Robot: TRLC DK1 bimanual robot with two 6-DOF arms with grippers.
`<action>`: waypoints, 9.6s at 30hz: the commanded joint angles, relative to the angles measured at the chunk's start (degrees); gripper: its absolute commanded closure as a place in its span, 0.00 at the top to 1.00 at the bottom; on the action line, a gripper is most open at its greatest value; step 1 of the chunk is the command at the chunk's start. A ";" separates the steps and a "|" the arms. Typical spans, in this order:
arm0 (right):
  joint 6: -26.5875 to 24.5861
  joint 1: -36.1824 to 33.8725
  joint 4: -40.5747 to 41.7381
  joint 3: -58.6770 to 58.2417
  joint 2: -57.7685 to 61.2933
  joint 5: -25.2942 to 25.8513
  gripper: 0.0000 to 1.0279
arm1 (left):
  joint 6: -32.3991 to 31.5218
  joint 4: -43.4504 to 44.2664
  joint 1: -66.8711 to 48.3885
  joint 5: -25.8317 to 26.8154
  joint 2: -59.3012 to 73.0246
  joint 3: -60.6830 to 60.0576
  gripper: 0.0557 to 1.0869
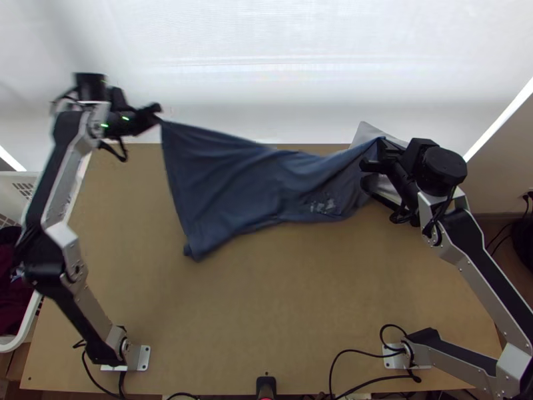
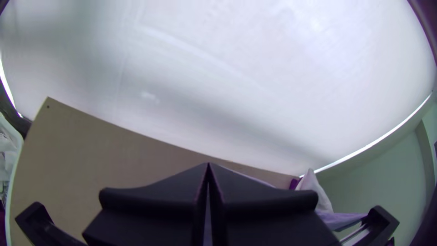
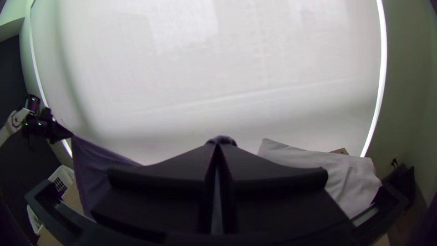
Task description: Fold the t-shirt
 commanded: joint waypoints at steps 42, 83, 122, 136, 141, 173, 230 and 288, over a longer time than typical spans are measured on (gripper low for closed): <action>7.19 -8.14 -17.10 63.59 19.52 -3.78 0.03 | 2.52 13.76 6.13 -16.65 -23.94 7.95 0.04; 15.89 -2.95 -42.77 5.23 -42.09 -10.46 0.03 | 6.65 10.95 9.29 -14.98 -70.35 -50.76 0.04; 20.19 -5.50 -4.97 -11.29 1.41 -13.62 0.03 | 15.70 28.00 4.20 -17.70 -23.24 -57.79 0.04; 18.44 -4.62 -4.89 -12.52 -0.43 -13.53 0.03 | 25.37 18.94 3.85 -12.52 -29.65 -61.75 0.04; 18.35 -4.71 -4.45 -10.68 2.38 -12.48 0.03 | 21.33 21.67 6.92 -13.31 -22.62 -57.26 0.04; 12.90 -1.20 3.81 13.23 31.65 -5.97 0.54 | 5.50 9.36 4.02 -17.79 18.95 -1.01 0.92; 17.82 5.22 -36.44 -29.75 -2.19 -20.92 0.43 | 25.10 -9.71 0.42 -18.49 -36.24 -41.97 0.95; 19.05 8.73 -31.43 -27.11 1.68 -20.83 0.03 | 54.02 -20.78 -19.18 -25.53 -34.14 -75.19 0.86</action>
